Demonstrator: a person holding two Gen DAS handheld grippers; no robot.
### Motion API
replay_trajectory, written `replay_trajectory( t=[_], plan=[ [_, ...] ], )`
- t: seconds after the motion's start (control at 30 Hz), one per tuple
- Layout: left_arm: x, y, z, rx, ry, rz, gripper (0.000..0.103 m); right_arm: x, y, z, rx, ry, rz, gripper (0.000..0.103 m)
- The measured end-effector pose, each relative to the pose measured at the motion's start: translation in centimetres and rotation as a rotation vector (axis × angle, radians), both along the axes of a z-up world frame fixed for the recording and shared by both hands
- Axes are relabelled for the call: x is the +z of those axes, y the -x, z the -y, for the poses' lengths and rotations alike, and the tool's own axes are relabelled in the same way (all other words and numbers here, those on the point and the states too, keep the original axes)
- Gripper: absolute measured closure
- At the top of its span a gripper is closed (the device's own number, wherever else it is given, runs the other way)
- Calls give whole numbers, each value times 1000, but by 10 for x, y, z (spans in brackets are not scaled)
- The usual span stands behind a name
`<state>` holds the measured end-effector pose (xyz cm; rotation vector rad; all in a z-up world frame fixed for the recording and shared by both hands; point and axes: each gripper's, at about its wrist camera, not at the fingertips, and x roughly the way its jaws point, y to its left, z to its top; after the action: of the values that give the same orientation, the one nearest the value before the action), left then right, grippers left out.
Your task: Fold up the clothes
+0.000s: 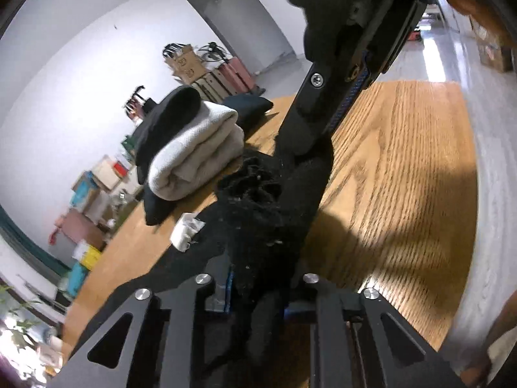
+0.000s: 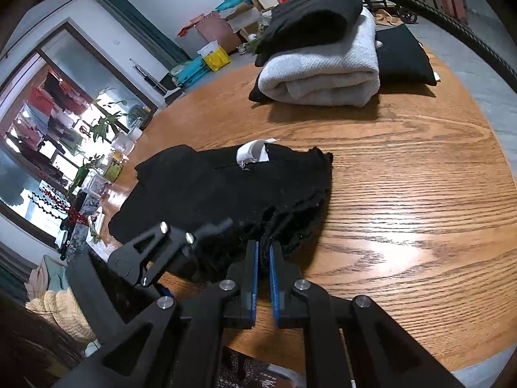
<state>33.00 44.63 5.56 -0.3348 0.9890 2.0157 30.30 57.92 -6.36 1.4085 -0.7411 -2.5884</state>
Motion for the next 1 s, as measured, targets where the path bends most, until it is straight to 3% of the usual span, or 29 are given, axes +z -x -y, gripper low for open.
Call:
replay_trajectory(
  t=[0.03,0.13,0.2,0.27,0.4,0.53,0.87,0.9,0.93,0.97,1.0],
  plan=[
    [0,2,0,7,2,21,85,-1,-1,-1,-5,-4,8,86],
    [8,15,5,48,-36,121,86,-7,-6,-12,-77,-26,85,58],
    [11,16,4,57,-49,130,86,-11,-8,-22,-125,2,129,55],
    [12,15,4,54,-54,116,86,-14,-7,-29,-153,61,133,46],
    [7,8,6,45,-51,71,86,-17,5,-37,-177,201,128,39],
    [4,6,8,39,-50,55,86,-9,26,-25,-140,132,160,34],
    [6,1,14,29,-75,29,87,-52,65,-20,-51,233,271,36],
    [6,1,15,31,-76,32,87,-56,67,-21,-51,258,267,42],
    [7,2,15,37,-79,38,87,-57,67,-20,-48,282,254,71],
    [11,3,18,51,-96,58,87,-54,67,-19,-43,288,235,87],
    [15,5,21,66,-115,78,87,-47,67,-15,-34,272,211,87]
  ],
)
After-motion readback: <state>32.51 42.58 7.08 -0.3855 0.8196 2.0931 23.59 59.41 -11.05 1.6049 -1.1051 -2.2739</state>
